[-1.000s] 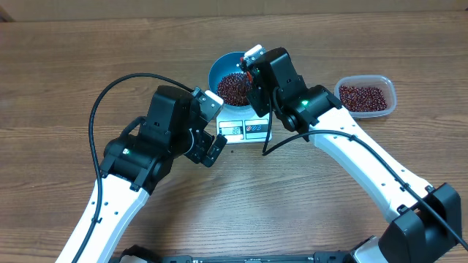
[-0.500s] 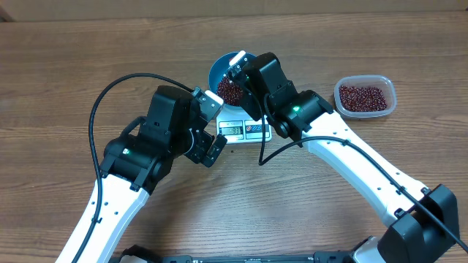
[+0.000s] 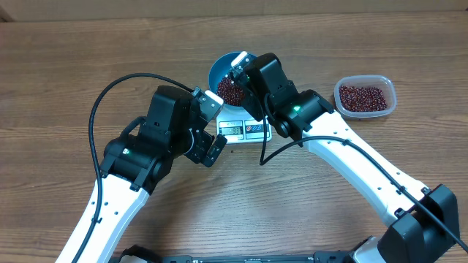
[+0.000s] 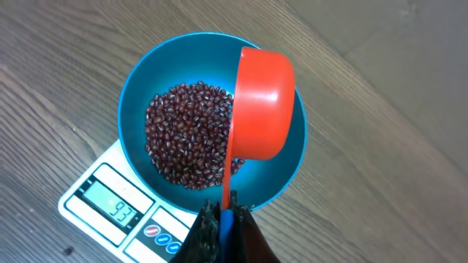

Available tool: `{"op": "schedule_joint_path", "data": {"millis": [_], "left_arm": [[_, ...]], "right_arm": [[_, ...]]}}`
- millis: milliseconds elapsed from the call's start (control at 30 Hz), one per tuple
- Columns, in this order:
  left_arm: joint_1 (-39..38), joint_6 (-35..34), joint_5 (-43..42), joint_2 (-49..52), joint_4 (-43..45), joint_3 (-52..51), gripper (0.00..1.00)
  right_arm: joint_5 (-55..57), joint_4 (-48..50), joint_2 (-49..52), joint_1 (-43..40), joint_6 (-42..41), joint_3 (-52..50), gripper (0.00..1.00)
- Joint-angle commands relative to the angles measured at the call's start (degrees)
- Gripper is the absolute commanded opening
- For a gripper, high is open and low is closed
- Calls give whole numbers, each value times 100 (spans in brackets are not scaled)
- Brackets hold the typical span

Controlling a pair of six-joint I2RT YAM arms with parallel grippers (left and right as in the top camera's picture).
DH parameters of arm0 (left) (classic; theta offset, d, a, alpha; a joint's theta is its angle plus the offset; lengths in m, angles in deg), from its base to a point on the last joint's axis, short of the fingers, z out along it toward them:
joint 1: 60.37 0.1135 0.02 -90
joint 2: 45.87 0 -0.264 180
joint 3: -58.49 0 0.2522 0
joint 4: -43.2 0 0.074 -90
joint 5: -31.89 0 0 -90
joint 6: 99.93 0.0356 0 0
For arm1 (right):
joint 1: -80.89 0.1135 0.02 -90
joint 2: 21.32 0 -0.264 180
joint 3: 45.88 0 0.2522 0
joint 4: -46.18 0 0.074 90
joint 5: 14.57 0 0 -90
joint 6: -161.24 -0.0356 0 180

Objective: Scoop item into bowl and weigh 150g on scale
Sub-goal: 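Move empty scoop with right gripper back to bean tub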

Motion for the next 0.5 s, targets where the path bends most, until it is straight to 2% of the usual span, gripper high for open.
{"op": "schedule_joint_path", "data": {"millis": [0, 233, 467], "left_arm": [[31, 87, -101, -55, 24, 131, 100], [31, 87, -101, -55, 22, 131, 100], [31, 87, -101, -55, 22, 131, 100]], "right_arm": [[-293, -17, -240, -271, -697, 232, 4], [-2022, -48, -667, -1029, -894, 240, 4], [-2459, -400, -1375, -1989, -1080, 240, 4]]}}
